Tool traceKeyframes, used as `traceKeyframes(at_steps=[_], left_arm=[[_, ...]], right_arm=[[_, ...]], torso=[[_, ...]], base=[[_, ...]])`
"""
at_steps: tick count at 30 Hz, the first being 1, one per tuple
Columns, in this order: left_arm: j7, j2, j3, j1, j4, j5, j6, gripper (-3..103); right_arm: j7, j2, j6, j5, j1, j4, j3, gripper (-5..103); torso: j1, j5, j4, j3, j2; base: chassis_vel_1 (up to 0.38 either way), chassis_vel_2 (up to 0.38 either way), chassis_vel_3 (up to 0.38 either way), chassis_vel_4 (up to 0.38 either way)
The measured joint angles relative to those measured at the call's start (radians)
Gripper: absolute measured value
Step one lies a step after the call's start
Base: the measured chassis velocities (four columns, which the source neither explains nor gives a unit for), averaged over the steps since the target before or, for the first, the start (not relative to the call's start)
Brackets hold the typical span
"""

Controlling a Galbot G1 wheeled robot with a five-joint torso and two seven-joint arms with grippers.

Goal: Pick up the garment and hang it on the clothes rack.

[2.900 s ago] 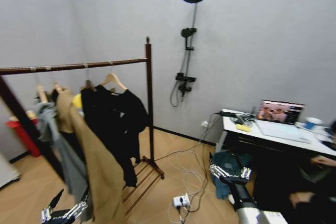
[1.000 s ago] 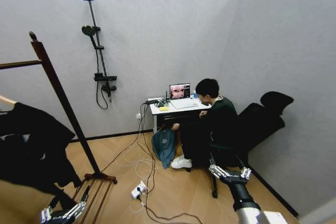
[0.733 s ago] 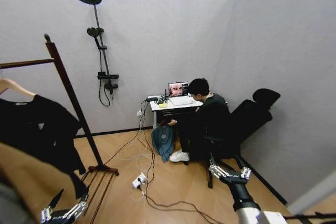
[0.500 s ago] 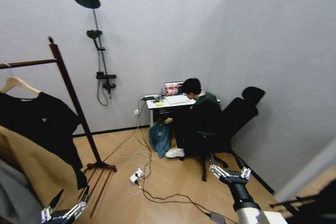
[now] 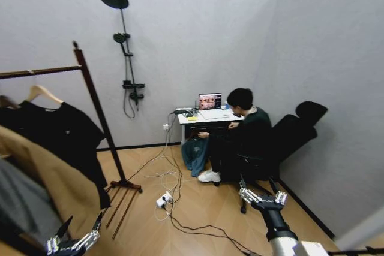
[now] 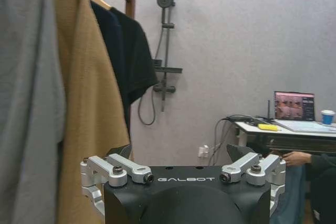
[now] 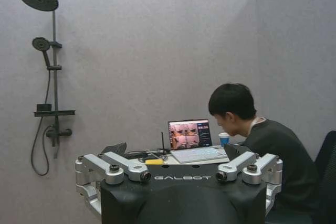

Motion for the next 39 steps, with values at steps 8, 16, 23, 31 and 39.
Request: traceKeyframes(at_steps=[8, 16, 23, 31, 39], left_arm=[[0.0, 0.0, 0.0, 0.0, 0.0, 0.0, 0.0, 100], [0.0, 0.0, 0.0, 0.0, 0.0, 0.0, 0.0, 100], [0.0, 0.0, 0.0, 0.0, 0.0, 0.0, 0.0, 100], [0.0, 0.0, 0.0, 0.0, 0.0, 0.0, 0.0, 100], [0.0, 0.0, 0.0, 0.0, 0.0, 0.0, 0.0, 100]], right_arm=[[0.0, 0.0, 0.0, 0.0, 0.0, 0.0, 0.0, 100], [0.0, 0.0, 0.0, 0.0, 0.0, 0.0, 0.0, 100], [0.0, 0.0, 0.0, 0.0, 0.0, 0.0, 0.0, 100], [0.0, 0.0, 0.0, 0.0, 0.0, 0.0, 0.0, 100], [0.0, 0.0, 0.0, 0.0, 0.0, 0.0, 0.0, 100]], torso=[[0.0, 0.0, 0.0003, 0.0, 0.0], [0.0, 0.0, 0.0, 0.0, 0.0], [0.0, 0.0, 0.0001, 0.0, 0.0], [0.0, 0.0, -0.0001, 0.0, 0.0], [0.0, 0.0, 0.0, 0.0, 0.0]], base=[[0.112, 0.09, 0.089, 0.104], [0.009, 0.013, 0.018, 0.007], [0.0, 0.0, 0.0, 0.0], [-0.038, -0.038, -0.035, -0.05], [0.0, 0.0, 0.0, 0.0]])
